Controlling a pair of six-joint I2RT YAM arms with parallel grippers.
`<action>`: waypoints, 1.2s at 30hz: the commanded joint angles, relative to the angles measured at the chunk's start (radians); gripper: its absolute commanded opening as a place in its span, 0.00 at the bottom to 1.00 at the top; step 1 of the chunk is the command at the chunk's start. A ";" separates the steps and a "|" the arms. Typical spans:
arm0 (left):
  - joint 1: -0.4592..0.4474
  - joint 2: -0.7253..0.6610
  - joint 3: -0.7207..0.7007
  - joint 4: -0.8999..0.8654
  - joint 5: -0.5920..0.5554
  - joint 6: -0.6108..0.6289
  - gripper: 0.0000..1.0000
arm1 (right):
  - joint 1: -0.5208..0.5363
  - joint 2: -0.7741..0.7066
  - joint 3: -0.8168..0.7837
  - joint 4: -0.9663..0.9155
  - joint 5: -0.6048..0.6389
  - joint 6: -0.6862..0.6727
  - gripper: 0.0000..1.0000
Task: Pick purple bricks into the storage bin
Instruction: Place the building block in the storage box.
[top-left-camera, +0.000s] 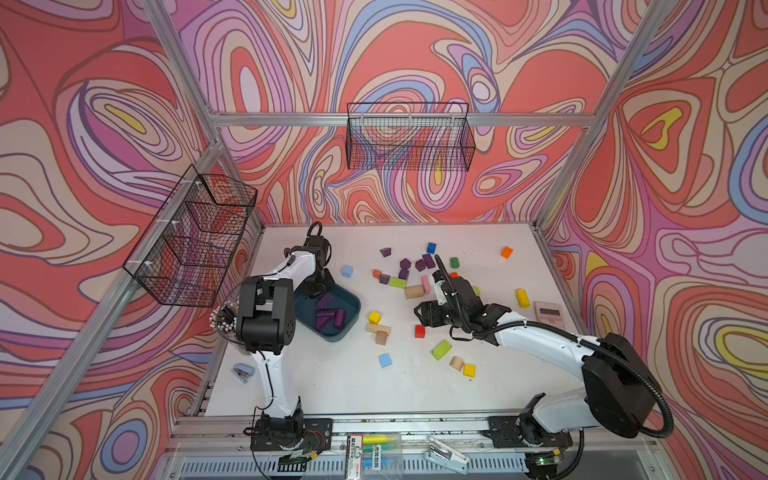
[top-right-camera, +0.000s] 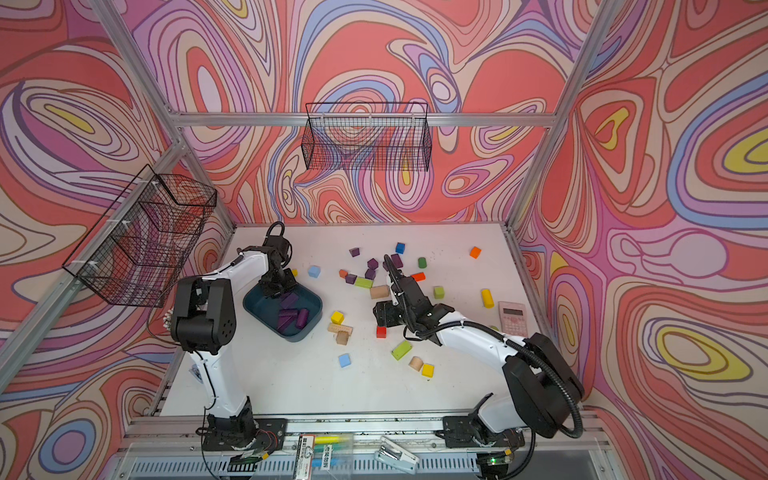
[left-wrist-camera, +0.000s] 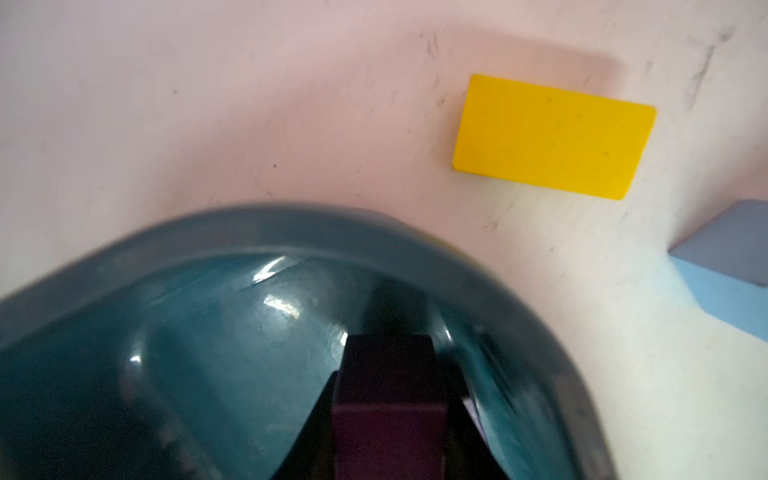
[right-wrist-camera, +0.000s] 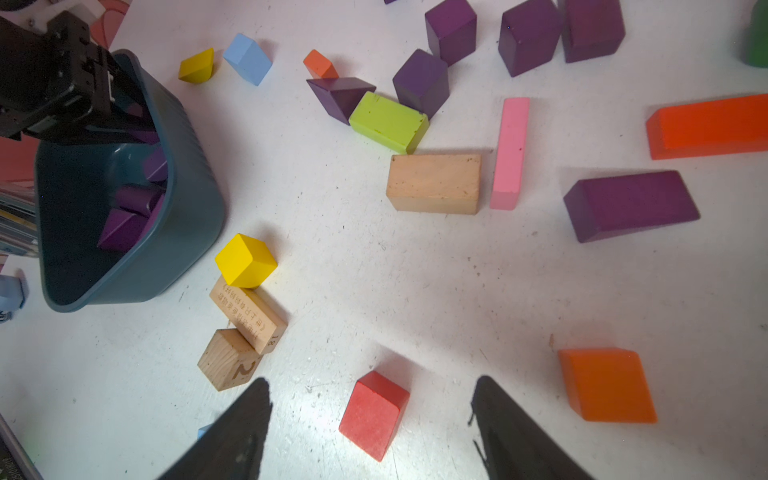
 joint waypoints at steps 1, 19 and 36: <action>0.012 0.006 0.026 -0.008 0.017 0.009 0.32 | -0.006 0.005 0.033 -0.006 0.000 -0.004 0.80; -0.015 -0.260 -0.006 -0.072 0.077 0.100 0.76 | -0.006 -0.025 0.064 -0.014 0.009 0.050 0.80; -0.229 -0.399 -0.153 0.019 0.213 0.345 0.79 | -0.006 -0.052 0.141 -0.204 0.149 0.272 0.79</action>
